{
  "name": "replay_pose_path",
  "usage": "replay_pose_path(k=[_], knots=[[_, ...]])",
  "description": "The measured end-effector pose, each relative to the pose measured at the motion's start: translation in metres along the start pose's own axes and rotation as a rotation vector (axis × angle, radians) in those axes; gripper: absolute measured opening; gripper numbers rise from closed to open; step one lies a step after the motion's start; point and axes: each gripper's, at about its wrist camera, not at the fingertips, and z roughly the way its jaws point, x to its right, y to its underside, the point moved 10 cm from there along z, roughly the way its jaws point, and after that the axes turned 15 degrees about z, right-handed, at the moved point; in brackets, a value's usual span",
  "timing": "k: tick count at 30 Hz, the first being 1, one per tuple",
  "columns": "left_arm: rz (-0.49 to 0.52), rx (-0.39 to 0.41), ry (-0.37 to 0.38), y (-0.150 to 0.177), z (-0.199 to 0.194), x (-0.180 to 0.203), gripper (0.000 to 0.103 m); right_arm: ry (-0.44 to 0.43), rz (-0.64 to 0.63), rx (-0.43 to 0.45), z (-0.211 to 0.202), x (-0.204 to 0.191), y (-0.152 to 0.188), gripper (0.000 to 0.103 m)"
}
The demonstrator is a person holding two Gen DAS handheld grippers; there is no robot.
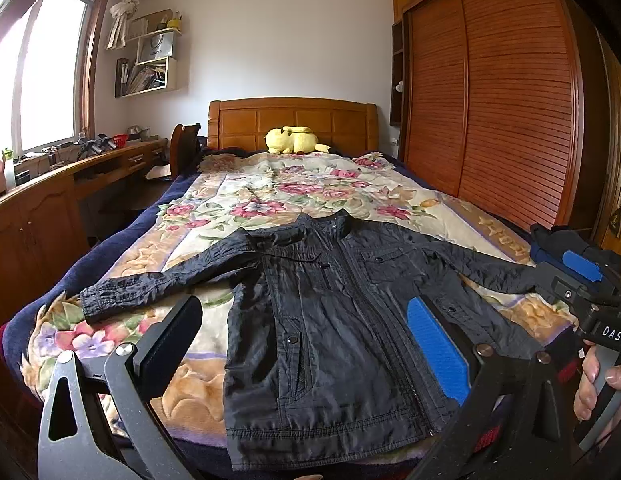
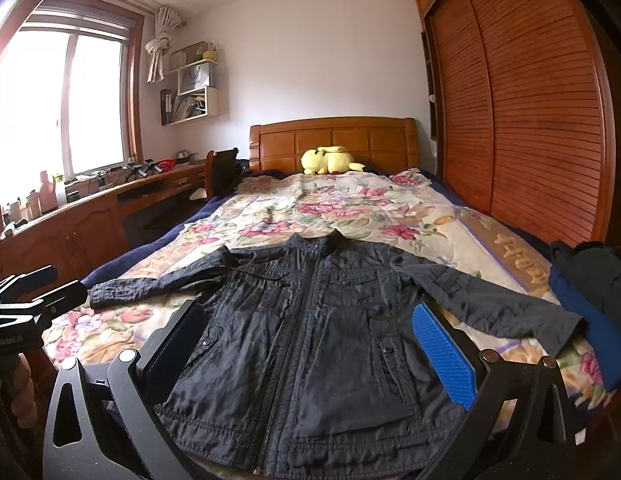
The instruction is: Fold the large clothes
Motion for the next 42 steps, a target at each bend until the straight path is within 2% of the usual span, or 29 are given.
replay_pose_path(k=[22,42], knots=[[0.009,0.015,-0.010,-0.014,-0.012,0.004,0.103,-0.004,0.006,0.010,-0.001,0.000,-0.001,0.103],[0.009,0.017,-0.010,-0.012,-0.011,0.003,0.103,-0.009,0.005,0.015,-0.003,0.001,-0.003,0.103]])
